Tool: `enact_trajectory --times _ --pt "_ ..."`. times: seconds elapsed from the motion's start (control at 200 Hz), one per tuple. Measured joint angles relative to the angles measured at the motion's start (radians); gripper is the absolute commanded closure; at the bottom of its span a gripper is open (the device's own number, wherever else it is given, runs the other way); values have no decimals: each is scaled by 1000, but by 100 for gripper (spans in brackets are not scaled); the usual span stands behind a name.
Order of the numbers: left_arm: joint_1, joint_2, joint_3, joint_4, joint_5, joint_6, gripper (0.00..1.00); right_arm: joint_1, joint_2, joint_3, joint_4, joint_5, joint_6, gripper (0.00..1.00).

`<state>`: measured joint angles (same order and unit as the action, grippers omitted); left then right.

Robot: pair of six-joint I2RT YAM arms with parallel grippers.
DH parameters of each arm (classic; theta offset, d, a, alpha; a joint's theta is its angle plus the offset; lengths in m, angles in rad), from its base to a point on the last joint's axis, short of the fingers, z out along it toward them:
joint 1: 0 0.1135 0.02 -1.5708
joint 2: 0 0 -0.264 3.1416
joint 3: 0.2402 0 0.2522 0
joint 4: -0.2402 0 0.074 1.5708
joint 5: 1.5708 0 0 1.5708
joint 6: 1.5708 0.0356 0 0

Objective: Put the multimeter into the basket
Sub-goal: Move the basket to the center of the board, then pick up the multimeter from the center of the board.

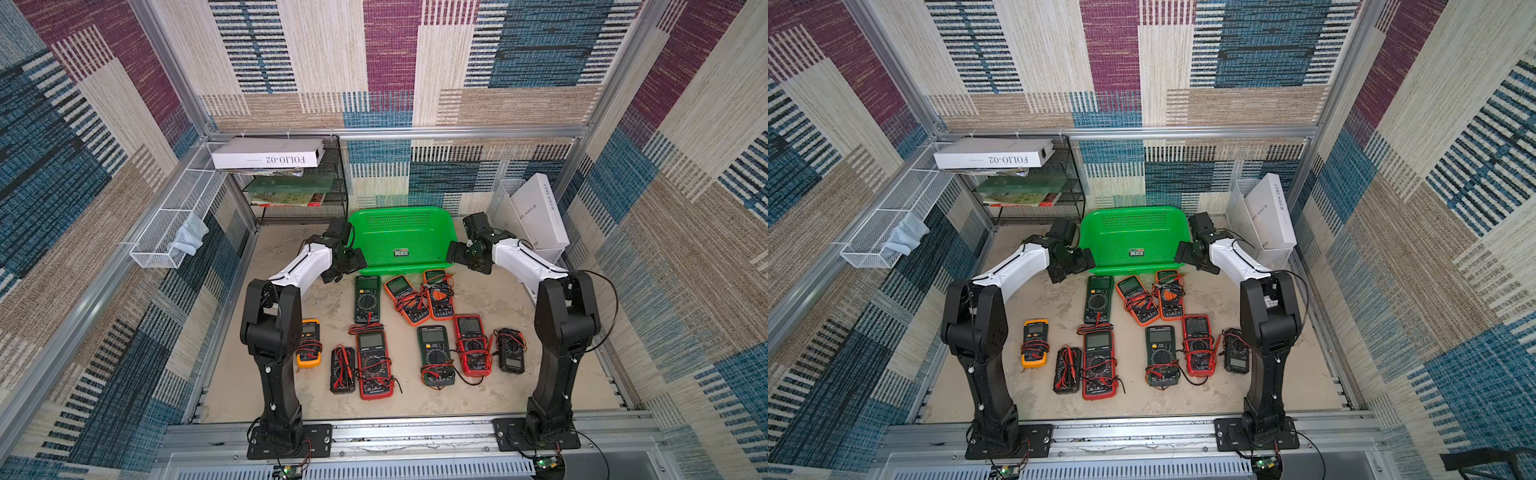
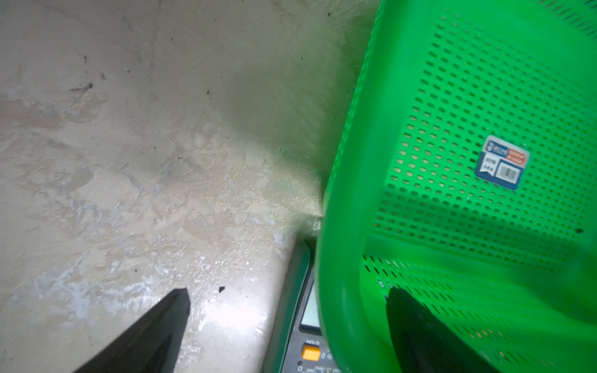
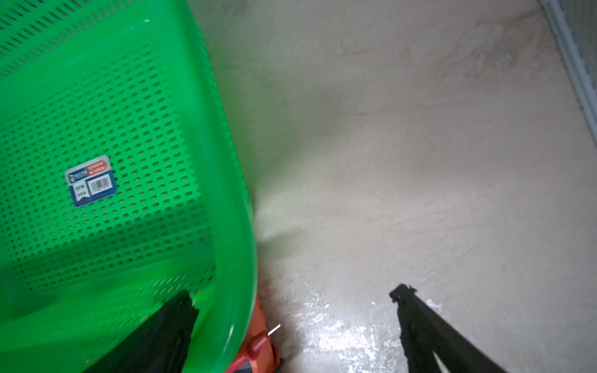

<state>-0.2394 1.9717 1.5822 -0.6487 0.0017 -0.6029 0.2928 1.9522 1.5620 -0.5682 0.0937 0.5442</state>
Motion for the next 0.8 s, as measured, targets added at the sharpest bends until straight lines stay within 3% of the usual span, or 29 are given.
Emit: enact_trajectory --times 0.481,0.801 --pt "-5 -159 33 -28 18 27 0 66 -287 -142 28 84 7 1" --pt "-65 -402 -234 20 98 9 0 145 -496 -441 90 111 -19 0"
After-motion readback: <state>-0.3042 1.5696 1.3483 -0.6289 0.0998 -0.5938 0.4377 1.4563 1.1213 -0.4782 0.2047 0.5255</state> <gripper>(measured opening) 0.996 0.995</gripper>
